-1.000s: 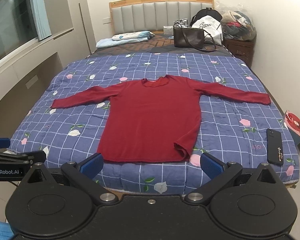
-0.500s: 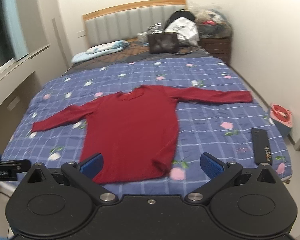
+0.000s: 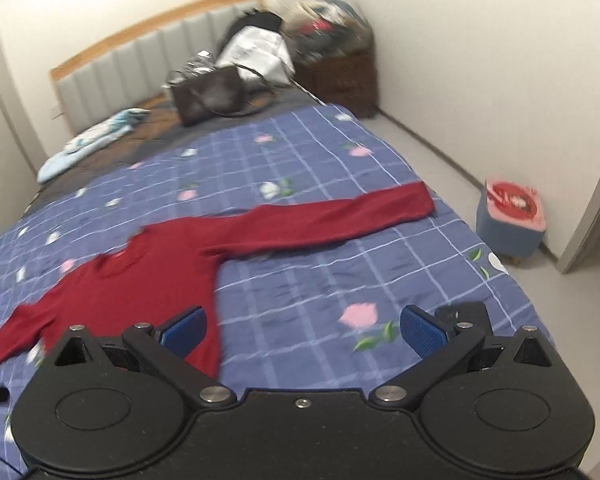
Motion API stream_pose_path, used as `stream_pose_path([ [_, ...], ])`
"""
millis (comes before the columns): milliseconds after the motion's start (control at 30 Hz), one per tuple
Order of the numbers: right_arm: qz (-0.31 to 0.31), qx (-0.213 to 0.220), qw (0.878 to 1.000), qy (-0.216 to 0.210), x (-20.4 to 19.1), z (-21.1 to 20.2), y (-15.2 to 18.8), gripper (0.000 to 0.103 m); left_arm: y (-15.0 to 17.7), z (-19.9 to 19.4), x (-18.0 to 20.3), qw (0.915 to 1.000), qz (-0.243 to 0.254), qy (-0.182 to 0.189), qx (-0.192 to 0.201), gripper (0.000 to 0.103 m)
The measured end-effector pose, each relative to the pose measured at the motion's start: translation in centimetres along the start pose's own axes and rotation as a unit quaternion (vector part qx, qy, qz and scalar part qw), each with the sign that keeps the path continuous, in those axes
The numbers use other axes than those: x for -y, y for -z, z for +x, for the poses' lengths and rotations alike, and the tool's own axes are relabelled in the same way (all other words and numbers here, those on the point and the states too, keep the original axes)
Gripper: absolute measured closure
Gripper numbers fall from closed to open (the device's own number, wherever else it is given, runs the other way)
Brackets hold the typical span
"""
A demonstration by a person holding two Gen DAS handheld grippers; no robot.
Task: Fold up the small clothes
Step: 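Move the right tool to the sweater's sleeve cuff and grasp it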
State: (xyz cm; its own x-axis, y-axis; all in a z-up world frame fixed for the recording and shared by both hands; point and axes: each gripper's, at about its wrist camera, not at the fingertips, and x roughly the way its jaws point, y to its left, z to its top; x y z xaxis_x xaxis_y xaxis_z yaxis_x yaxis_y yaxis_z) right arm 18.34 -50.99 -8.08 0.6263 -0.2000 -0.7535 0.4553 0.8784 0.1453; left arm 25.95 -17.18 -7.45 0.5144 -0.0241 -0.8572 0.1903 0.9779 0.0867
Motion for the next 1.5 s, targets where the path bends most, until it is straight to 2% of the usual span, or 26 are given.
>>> stream_pose_path([
  [200, 0.017, -0.048, 0.998, 0.027, 6.3, 11.4, -6.0, 0.0, -2.0, 10.3, 7.2, 0.9979, -0.006, 0.037, -0.053, 0.0],
  [367, 0.039, -0.07, 0.996, 0.029, 10.5, 20.0, -9.0, 0.001, -0.9, 16.7, 12.3, 0.9928, 0.023, 0.053, -0.105, 0.0],
  [467, 0.065, -0.08, 0.994, 0.038, 12.5, 24.8, -10.0, 0.001, 0.6, 19.8, 14.5, 0.9848, 0.053, 0.063, -0.153, 0.0],
  [533, 0.09, -0.087, 0.991, 0.042, 13.9, 27.4, -10.6, 0.002, 1.4, 20.8, 15.6, 0.978, 0.064, 0.077, -0.183, 0.001],
  [700, 0.146, -0.09, 0.984, 0.058, 16.6, 31.6, -11.6, 0.007, 3.2, 20.9, 18.2, 0.9578, 0.08, 0.144, -0.235, 0.0],
  [800, 0.172, -0.09, 0.978, 0.071, 17.9, 33.2, -11.7, 0.013, 3.7, 20.9, 19.7, 0.949, 0.092, 0.163, -0.254, 0.0],
  [900, 0.197, -0.087, 0.973, 0.079, 19.0, 34.2, -11.8, 0.023, 3.3, 20.5, 20.4, 0.9459, 0.091, 0.172, -0.26, 0.0],
  [933, 0.203, -0.087, 0.972, 0.081, 19.2, 34.4, -11.8, 0.025, 3.0, 20.5, 20.5, 0.946, 0.088, 0.172, -0.26, 0.0],
  [1033, 0.209, -0.09, 0.97, 0.087, 19.7, 35.2, -11.9, 0.039, 1.8, 20.2, 20.0, 0.9497, 0.07, 0.168, -0.255, 0.0],
  [1100, 0.198, -0.093, 0.971, 0.097, 19.3, 35.4, -12.0, 0.058, 0.8, 20.0, 19.4, 0.9555, 0.063, 0.159, -0.241, 0.0],
  [1133, 0.192, -0.093, 0.972, 0.1, 19.1, 35.4, -12.2, 0.063, 0.3, 19.7, 19.3, 0.9583, 0.061, 0.154, -0.233, 0.0],
  [1200, 0.189, -0.093, 0.973, 0.096, 19.0, 35.2, -12.5, 0.085, -0.7, 19.2, 18.7, 0.9633, 0.053, 0.144, -0.22, 0.0],
  [1267, 0.188, -0.091, 0.973, 0.095, 18.7, 34.8, -12.9, 0.096, -2.1, 19.5, 18.0, 0.9678, 0.042, 0.129, -0.212, 0.0],
  [1367, 0.171, -0.079, 0.978, 0.086, 17.8, 33.5, -13.8, 0.096, -3.4, 19.4, 17.4, 0.9752, 0.024, 0.097, -0.198, 0.0],
  [1500, 0.109, -0.052, 0.991, 0.065, 14.9, 30.8, -15.7, 0.097, -5.2, 18.8, 15.6, 0.9825, 0.0, 0.048, -0.18, 0.0],
])
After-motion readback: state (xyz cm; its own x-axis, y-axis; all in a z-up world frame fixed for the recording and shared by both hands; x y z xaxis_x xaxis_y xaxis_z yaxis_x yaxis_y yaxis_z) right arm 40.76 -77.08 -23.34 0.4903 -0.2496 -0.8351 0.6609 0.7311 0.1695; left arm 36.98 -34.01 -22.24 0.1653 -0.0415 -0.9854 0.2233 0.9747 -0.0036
